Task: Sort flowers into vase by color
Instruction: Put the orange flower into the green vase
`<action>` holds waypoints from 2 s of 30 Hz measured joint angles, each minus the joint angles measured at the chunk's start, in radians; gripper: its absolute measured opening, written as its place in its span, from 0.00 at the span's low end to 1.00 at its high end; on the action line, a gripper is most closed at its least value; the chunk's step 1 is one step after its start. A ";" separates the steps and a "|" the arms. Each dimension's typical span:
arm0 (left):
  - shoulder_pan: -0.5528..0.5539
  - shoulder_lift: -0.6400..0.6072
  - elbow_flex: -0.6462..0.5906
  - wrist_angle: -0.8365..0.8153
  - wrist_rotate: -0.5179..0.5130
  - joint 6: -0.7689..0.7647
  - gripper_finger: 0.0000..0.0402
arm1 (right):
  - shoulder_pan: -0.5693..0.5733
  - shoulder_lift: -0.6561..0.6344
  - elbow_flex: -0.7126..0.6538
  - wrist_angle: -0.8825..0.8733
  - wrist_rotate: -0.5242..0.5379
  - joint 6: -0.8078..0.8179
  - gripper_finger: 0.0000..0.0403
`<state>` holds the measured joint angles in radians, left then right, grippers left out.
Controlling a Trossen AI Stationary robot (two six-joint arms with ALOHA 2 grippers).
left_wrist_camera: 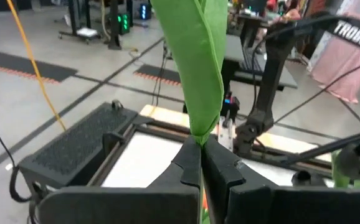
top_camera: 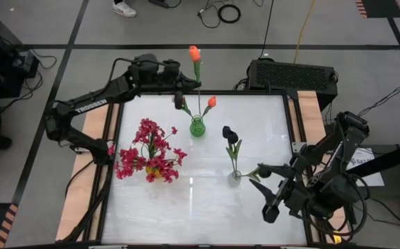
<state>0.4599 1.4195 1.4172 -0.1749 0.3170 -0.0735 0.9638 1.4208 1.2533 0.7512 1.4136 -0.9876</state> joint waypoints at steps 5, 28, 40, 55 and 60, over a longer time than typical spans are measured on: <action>0.008 0.027 -0.022 -0.014 0.004 0.000 0.00 | 0.000 0.000 0.000 -0.001 0.000 -0.012 0.51; 0.009 0.048 -0.108 0.010 -0.109 -0.053 0.02 | -0.001 0.000 0.000 -0.001 -0.001 -0.021 0.51; -0.004 0.095 -0.114 0.042 -0.133 -0.077 0.02 | -0.001 0.000 0.000 -0.014 -0.001 -0.023 0.51; -0.004 0.108 -0.114 0.031 -0.111 -0.045 0.03 | -0.001 0.000 0.000 -0.023 -0.001 -0.020 0.51; -0.004 0.104 -0.114 0.027 -0.109 -0.045 0.12 | -0.001 0.000 0.000 -0.023 0.000 -0.020 0.51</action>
<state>0.4560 1.5237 1.3033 -0.1477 0.2079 -0.1181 0.9630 1.4208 1.2533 0.7284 1.4132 -1.0077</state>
